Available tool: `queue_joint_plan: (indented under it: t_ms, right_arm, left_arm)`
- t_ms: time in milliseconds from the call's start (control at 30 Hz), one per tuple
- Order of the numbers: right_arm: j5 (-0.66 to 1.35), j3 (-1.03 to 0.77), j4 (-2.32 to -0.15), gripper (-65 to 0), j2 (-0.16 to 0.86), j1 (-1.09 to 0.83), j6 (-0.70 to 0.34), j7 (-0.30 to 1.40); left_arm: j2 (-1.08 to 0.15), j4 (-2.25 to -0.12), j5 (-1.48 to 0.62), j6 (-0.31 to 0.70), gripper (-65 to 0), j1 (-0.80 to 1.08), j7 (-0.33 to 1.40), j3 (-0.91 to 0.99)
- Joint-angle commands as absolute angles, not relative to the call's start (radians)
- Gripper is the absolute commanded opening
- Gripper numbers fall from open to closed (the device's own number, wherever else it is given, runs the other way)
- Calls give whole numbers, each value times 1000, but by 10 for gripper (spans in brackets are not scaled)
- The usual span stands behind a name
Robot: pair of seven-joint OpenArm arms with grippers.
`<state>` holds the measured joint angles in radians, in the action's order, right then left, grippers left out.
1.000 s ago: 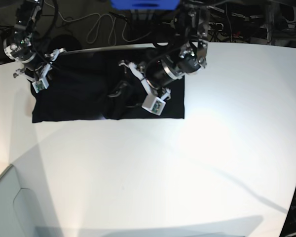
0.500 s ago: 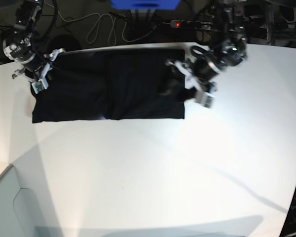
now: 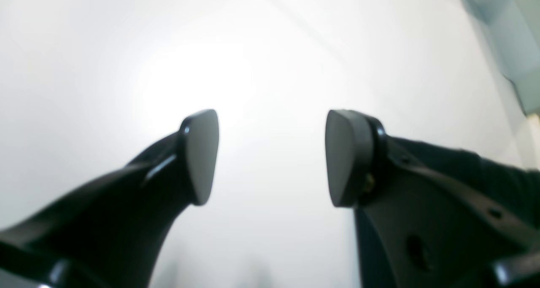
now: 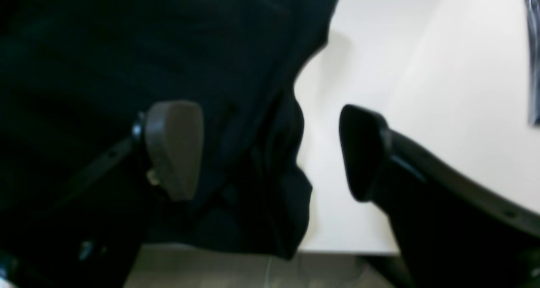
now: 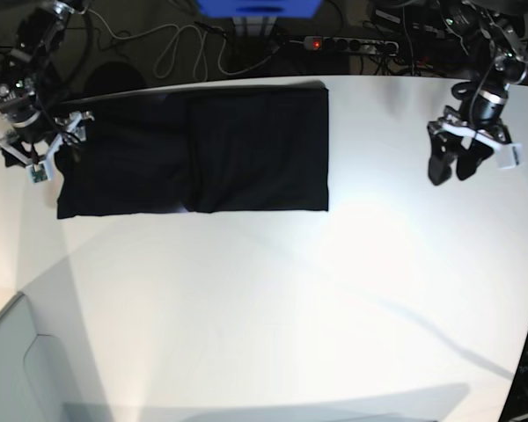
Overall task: Fold the T-shirt properly
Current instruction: 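Release the folded end and lift the left gripper away, then fold the right gripper's strip end over onto the folded half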
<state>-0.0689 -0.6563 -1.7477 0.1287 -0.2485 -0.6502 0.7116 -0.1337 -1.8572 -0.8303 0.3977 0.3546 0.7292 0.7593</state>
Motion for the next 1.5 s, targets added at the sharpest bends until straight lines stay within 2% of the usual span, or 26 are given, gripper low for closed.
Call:
queue_joint_plan:
  t_ms: [0, 467, 500, 567, 733, 967, 1233, 1467]
  right_arm:
    - [-56, -671, -1733, -150, 142, -228, -671, 696]
    - [-56, -674, -1483, -164, 162, -150, -671, 691]
    - [-56, -673, -1466, -189, 163, -145, -673, 693]
    - [-56, -670, -1440, -290, 176, -143, -698, 693]
    - [-61, -657, -1422, -643, 176, -139, -698, 694]
    - [-59, -657, -1454, -649, 176, -145, -698, 694]
    - [-59, -650, -1684, -649, 160, -170, -698, 694]
    - [-56, -544, -1882, -649, 128, -245, -698, 694]
  left_arm:
    - [-142, -1857, -848, 406, -265, 358, 711, 776]
    - [-137, -1817, -848, 406, -265, 387, 710, 786]
    - [-136, -1817, -845, 406, -265, 387, 710, 786]
    - [-134, -1817, -845, 406, -265, 387, 710, 786]
    - [-133, -1816, -843, 406, -265, 387, 710, 780]
    - [-128, -1745, -843, 404, -265, 380, 710, 694]
    - [-127, -1652, -843, 395, -265, 331, 699, 503]
    - [-127, -1564, -828, 395, -265, 260, 699, 351]
